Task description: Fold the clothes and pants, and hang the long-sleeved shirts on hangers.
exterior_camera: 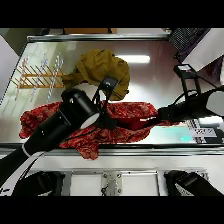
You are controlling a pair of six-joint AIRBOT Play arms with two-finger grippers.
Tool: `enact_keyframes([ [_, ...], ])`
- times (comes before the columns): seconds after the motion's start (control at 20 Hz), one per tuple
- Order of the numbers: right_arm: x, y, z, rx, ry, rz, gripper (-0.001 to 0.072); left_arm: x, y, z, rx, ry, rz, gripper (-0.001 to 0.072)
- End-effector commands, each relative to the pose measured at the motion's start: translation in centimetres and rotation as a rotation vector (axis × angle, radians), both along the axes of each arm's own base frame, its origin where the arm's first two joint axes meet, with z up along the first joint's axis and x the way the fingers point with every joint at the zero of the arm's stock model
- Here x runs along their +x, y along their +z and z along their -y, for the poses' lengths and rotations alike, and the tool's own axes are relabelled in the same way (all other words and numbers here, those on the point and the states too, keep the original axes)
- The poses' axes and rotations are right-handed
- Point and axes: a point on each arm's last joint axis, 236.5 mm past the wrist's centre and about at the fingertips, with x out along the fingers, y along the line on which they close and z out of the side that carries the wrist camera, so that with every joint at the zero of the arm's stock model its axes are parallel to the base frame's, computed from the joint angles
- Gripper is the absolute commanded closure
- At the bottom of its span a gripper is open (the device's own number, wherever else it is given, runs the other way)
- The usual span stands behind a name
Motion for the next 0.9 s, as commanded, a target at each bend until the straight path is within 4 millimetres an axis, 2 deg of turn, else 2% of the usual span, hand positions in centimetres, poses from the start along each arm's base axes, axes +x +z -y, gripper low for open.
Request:
enact_keyframes([
  [0.0,1.6,-1.4,-1.1,0.016,-0.017,0.021,0.0699,-0.4,-2.3,0.7,-0.098,0.044,-0.011,0.0695],
  [0.05,2.3,-1.7,-1.4,0.023,-0.023,0.028,0.0699,0.5,-2.2,1.0,-0.125,0.062,-0.008,0.0695],
  [0.2,3.1,-2.8,-1.9,0.016,-0.024,0.008,0.0698,4.4,-1.3,-0.1,-0.145,0.148,0.011,0.0694],
  [0.3,3.3,-3.2,-2.0,0.01,-0.023,-0.004,0.0698,5.5,-0.7,0.0,-0.152,0.133,0.007,0.0695],
  [0.45,3.3,-3.3,-2.0,0.01,-0.023,-0.006,0.0698,4.9,-1.3,0.9,-0.167,0.082,-0.028,0.0694],
  [0.65,3.1,-3.3,-2.2,0.019,-0.02,-0.012,0.0697,1.9,-3.7,1.4,-0.163,0.036,-0.156,0.0693],
  [0.7,3.0,-3.3,-2.4,0.025,-0.017,-0.017,0.0698,1.4,-3.9,1.7,-0.173,0.007,-0.176,0.0599],
  [0.75,2.9,-3.3,-2.6,0.032,-0.015,-0.02,0.0697,1.1,-3.8,2.1,-0.185,-0.015,-0.186,0.0269],
  [0.8,2.9,-3.3,-2.7,0.038,-0.012,-0.023,0.0698,1.0,-3.6,2.4,-0.202,-0.023,-0.191,0.0008],
  [0.85,2.9,-3.3,-2.7,0.039,-0.011,-0.023,0.0697,1.3,-3.1,2.5,-0.217,-0.032,-0.188,0.0008],
])
